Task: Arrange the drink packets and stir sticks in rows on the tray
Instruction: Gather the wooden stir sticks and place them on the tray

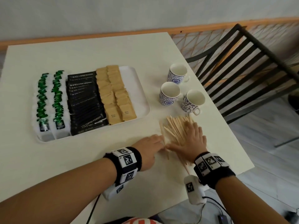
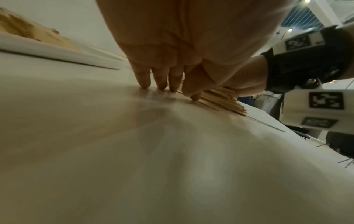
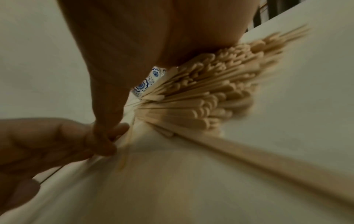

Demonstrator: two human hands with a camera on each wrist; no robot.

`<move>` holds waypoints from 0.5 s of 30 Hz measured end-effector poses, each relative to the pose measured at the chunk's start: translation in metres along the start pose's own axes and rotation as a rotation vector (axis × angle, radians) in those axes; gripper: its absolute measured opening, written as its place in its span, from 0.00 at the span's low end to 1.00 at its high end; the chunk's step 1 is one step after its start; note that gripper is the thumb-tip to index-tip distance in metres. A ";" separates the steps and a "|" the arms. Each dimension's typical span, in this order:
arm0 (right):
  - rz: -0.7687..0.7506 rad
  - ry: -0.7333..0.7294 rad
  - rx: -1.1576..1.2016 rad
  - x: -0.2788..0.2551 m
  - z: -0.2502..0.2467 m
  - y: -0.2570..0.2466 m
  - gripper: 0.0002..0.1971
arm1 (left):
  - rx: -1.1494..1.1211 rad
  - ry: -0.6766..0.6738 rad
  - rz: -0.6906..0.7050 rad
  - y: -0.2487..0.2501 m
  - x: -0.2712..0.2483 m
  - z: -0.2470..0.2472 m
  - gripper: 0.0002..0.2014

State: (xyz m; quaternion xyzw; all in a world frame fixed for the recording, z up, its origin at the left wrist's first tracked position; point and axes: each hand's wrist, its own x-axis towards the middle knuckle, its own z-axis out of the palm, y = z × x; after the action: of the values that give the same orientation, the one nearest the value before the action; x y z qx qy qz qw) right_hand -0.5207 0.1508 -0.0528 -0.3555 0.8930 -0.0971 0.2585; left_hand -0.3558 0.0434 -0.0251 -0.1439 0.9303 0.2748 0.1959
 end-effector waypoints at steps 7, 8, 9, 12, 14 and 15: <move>-0.252 -0.054 -0.201 -0.021 0.027 -0.013 0.53 | -0.266 0.055 -0.046 -0.010 -0.018 0.010 0.15; -0.296 -0.073 -0.234 -0.024 0.028 -0.015 0.52 | -0.310 0.069 -0.067 -0.014 -0.024 0.012 0.15; -0.341 -0.093 -0.263 -0.026 0.029 -0.018 0.50 | -0.329 0.089 -0.083 -0.017 -0.031 0.011 0.14; -0.495 -0.150 -0.323 -0.029 0.032 -0.029 0.49 | -0.362 0.256 -0.101 -0.029 -0.050 0.010 0.11; -0.615 -0.195 -0.345 -0.027 0.035 -0.040 0.48 | -0.330 0.422 -0.131 -0.039 -0.062 0.011 0.10; -0.674 -0.222 -0.351 -0.025 0.037 -0.047 0.48 | -0.277 0.473 -0.177 -0.046 -0.068 0.013 0.11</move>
State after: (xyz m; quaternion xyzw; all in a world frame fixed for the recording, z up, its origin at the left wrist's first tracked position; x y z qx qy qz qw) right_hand -0.4580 0.1338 -0.0578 -0.6758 0.6958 0.0168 0.2426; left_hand -0.2751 0.0243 -0.0256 -0.3098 0.8876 0.3401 -0.0248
